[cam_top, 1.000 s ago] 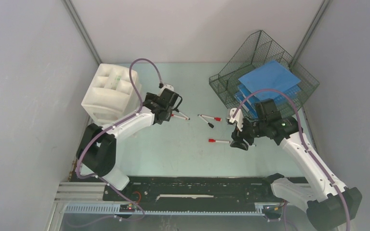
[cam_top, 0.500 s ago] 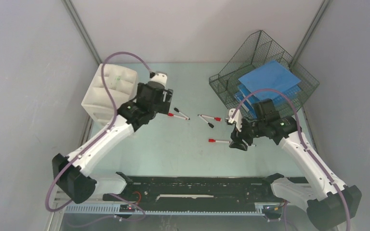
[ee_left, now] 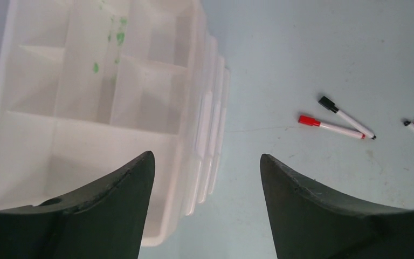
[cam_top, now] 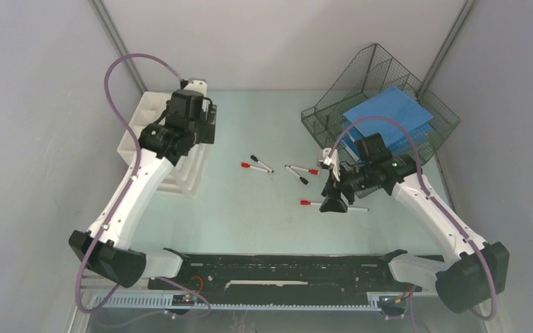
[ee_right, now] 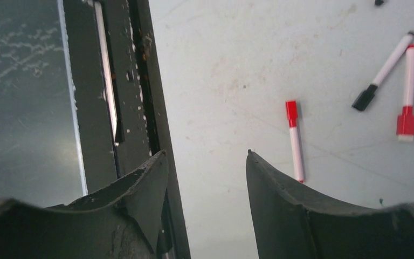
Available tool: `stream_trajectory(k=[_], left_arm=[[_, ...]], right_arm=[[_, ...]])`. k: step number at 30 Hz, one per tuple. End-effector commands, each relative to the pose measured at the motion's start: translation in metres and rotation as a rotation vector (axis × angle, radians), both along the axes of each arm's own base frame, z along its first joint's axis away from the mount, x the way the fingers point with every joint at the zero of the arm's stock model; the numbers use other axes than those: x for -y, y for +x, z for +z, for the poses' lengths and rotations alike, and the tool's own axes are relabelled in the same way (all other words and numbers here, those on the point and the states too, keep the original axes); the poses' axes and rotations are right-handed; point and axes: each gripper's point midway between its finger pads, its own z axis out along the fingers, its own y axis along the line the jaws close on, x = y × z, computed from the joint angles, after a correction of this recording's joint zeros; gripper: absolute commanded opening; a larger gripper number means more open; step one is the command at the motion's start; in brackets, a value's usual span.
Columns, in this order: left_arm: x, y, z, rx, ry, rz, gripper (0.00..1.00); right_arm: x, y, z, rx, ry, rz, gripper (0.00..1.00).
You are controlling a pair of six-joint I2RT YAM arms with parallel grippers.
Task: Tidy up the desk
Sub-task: Close the drawer in the storage box, then open the drawer in the storage box.
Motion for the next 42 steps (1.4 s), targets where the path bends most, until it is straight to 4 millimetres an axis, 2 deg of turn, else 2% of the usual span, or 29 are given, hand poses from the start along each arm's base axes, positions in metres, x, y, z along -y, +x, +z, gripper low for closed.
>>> stream_trajectory(k=[1, 5, 10, 14, 18, 26, 33, 38, 42], left_arm=[[-0.011, 0.017, 0.007, -0.049, 0.084, -0.013, 0.75], [-0.022, 0.033, 0.0, -0.086, 0.133, 0.013, 0.63], [-0.03, 0.045, -0.013, -0.129, 0.18, 0.032, 0.62], [-0.039, 0.053, -0.027, -0.167, 0.181, 0.048, 0.58], [-0.041, 0.058, -0.04, -0.201, 0.156, 0.041, 0.49], [-0.04, 0.059, -0.05, -0.211, 0.12, 0.025, 0.39], [-0.042, 0.058, -0.059, -0.225, 0.114, 0.032, 0.35], [-0.041, 0.057, -0.066, -0.237, 0.107, 0.026, 0.21], [-0.041, 0.056, -0.063, -0.227, 0.099, 0.031, 0.01]], right_arm=[[-0.024, 0.013, 0.041, 0.029, 0.114, 0.021, 0.62], [-0.034, 0.024, 0.061, 0.049, 0.168, 0.017, 0.62], [-0.047, 0.035, 0.074, 0.05, 0.234, 0.004, 0.62], [-0.056, 0.044, 0.076, 0.029, 0.266, -0.004, 0.61], [-0.063, 0.05, 0.072, 0.007, 0.274, -0.005, 0.6], [-0.083, 0.062, 0.069, -0.071, 0.322, -0.013, 0.59], [-0.111, 0.083, 0.074, -0.138, 0.368, -0.01, 0.57], [-0.126, 0.1, 0.081, -0.162, 0.393, -0.015, 0.57], [-0.139, 0.11, 0.081, -0.216, 0.432, -0.031, 0.56]])
